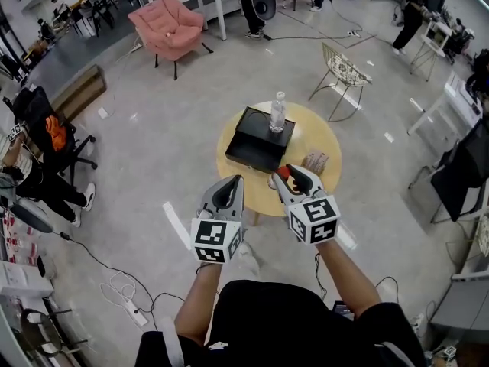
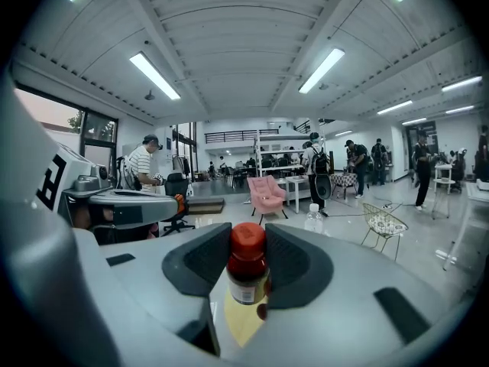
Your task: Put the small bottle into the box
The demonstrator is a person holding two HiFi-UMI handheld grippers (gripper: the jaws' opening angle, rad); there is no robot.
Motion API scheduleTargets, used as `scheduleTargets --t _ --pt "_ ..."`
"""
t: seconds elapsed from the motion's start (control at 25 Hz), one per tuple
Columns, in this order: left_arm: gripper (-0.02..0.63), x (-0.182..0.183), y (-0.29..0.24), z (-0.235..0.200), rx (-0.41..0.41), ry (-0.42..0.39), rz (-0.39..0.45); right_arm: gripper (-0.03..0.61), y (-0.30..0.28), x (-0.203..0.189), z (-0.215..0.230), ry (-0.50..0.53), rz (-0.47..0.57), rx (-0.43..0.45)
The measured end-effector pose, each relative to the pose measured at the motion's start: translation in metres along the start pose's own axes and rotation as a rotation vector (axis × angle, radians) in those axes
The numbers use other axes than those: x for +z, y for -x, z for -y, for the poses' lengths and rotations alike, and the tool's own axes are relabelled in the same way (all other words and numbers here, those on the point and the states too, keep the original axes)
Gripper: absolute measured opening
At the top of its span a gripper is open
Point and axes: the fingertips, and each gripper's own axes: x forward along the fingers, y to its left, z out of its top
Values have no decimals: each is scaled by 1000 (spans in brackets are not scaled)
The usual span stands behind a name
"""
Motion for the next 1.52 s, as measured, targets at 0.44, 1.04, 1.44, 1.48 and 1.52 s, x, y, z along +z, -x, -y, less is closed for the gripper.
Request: scheduleTargets --t 0.44,1.04,1.44,1.48,1.52 --pt "11 4 -54 -84 -43 22 -33 133 -96 13 6 -13 -52 -26" --pt "11 -21 -108 -148 -77 64 -86 132 -178 -5 23 -36 -116 -57" --pt "11 -47 -154 -158 -49 112 -156 133 -217 -34 55 -52 -201 -17" --pt "11 -49 -159 -160 -41 117 -164 133 -223 -38 60 -52 -213 -7" --pt "11 -52 -165 -163 -34 122 -173 133 -229 -41 63 -51 -226 3"
